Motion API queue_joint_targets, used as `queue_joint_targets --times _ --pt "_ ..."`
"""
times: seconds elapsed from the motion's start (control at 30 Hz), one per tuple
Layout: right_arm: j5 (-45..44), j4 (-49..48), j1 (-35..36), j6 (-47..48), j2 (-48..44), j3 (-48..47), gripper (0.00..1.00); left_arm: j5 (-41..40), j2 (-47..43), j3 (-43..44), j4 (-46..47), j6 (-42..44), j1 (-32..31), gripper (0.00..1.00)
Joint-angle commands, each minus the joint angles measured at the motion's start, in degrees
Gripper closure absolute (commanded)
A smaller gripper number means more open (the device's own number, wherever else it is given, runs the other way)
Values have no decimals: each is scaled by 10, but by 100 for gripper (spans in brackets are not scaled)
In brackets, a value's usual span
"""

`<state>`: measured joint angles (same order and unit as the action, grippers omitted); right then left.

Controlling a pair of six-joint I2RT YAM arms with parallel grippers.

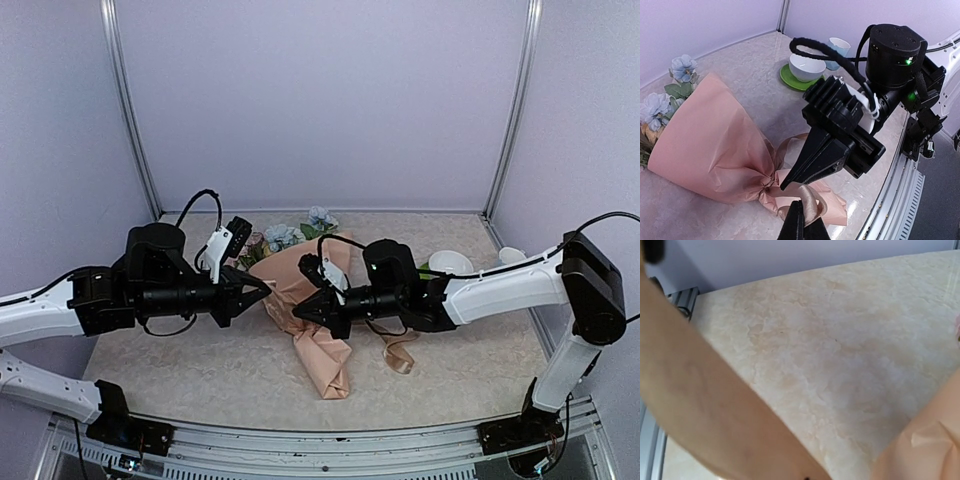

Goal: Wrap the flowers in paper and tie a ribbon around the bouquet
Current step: Cross the half-tied ribbon over the folded bouquet.

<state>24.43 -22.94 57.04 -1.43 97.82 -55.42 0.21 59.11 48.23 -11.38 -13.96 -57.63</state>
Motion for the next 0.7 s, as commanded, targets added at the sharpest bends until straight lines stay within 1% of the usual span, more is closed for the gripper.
queue_joint_targets --times 0.0,0.03,0.1,0.13,0.2,0.27,0.33,0.37,0.43,0.47,0.5,0.57,0.6,0.67 --pt "-19 -13 -1 -1 -15 14 100 8 -30 -32 -5 -26 8 100" --pt "-25 -10 -2 0 -17 14 100 6 -33 -42 -9 -34 8 99" --pt "-32 -7 -7 5 -21 16 100 3 -39 -67 -34 -53 6 71" --pt "-34 -6 -10 8 -23 17 100 3 -40 -79 -46 -61 0 62" --pt "-35 -4 -16 15 -24 16 100 3 -34 -99 -60 -69 -23 50" --pt "-32 1 -22 22 -24 12 100 -4 -29 -126 -55 -80 -55 40" --pt "-28 4 -23 31 -22 10 100 2 -27 -148 -31 -88 -77 33" --pt "-25 6 -23 34 -20 8 100 3 -25 -155 -15 -87 -86 30" --pt "-23 7 -23 40 -17 8 100 -3 -22 -168 24 -75 -91 29" --pt "-21 5 -23 43 -17 8 100 -18 -19 -171 45 -52 -91 30" --pt "-18 1 -23 46 -16 9 100 -42 -11 -174 71 -33 -90 33" --pt "-6 -8 -24 55 -14 10 100 -53 8 -175 128 15 -77 37" --pt "1 -10 -24 62 -13 10 100 -40 17 -176 164 33 -64 38" --pt "14 -15 -26 79 -10 13 100 17 32 -193 255 59 -29 38"
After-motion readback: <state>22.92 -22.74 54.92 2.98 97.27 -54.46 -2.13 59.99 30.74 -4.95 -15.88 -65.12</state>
